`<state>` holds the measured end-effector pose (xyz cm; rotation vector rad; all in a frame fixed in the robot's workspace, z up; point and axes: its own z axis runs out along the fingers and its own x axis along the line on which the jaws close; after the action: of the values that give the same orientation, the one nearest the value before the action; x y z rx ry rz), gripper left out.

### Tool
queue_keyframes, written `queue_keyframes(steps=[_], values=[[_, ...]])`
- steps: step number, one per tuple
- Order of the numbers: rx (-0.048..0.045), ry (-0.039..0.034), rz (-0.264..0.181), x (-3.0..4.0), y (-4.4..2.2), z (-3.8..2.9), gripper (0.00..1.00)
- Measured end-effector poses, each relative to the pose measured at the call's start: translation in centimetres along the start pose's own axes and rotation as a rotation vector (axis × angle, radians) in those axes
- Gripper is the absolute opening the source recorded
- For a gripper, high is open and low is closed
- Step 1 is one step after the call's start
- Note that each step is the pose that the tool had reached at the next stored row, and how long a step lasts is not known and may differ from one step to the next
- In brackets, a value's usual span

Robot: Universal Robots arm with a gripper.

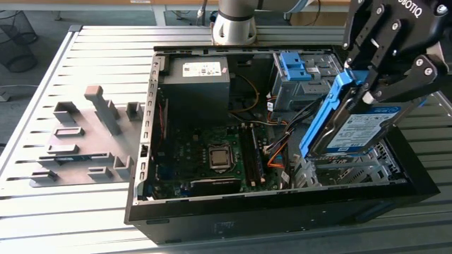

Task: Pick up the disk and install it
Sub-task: 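Insert the disk into the insertion slot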

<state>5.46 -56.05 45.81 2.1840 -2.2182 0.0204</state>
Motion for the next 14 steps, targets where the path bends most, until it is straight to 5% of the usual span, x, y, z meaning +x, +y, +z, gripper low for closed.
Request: queue_keyframes(steps=[14], values=[[0.0,0.0,0.0,-0.11,-2.09,0.67,0.36]])
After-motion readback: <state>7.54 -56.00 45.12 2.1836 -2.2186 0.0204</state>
